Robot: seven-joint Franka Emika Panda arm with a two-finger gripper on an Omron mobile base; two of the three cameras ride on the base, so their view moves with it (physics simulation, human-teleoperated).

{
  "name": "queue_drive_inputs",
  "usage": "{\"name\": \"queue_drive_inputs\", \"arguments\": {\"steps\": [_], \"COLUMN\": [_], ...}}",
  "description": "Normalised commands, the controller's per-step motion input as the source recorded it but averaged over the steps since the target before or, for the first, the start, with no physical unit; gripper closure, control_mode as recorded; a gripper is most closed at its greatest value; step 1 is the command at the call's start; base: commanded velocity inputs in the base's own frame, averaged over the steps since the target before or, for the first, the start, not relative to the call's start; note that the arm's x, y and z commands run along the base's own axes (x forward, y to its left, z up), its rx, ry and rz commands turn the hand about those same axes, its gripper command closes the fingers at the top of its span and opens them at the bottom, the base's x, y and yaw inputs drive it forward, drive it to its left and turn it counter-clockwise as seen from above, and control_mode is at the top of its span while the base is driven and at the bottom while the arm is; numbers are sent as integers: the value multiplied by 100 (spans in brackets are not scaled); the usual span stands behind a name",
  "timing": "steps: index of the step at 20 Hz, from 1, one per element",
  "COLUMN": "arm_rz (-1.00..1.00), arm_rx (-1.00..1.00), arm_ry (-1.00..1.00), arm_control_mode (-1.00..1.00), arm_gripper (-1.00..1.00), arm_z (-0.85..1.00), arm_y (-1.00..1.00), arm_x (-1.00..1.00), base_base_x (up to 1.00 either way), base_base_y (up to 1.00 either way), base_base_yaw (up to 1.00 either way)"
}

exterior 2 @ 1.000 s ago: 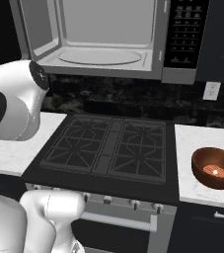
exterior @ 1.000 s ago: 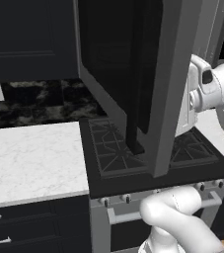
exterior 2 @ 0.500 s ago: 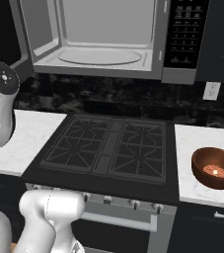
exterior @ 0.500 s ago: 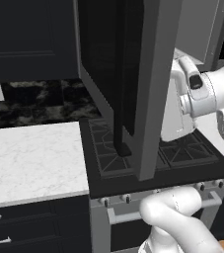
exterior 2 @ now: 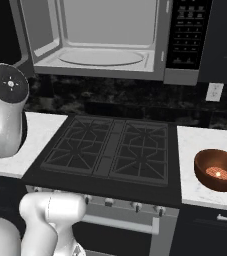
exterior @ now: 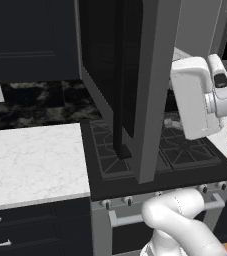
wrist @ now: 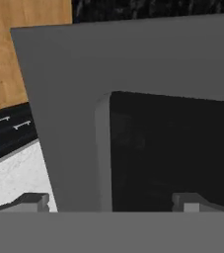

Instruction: Open the microwave, place the bowl with waffle inside the microwave, then close the microwave door and turn it on.

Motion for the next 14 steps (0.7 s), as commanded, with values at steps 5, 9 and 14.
{"name": "queue_drive_inputs", "arguments": {"steps": [5,9,14], "arm_rz": [-16,-17,-18], "arm_rx": [1,0,0], "arm_ry": [14,14,12], "arm_control_mode": [-100,-100,-100], "arm_gripper": [-100,-100,-100], "arm_z": [-13,-46,-55], "arm_y": [-100,-100,-100], "arm_x": [54,31,15], "base_base_x": [0,0,0], "base_base_y": [0,0,0], "base_base_yaw": [0,0,0]}}
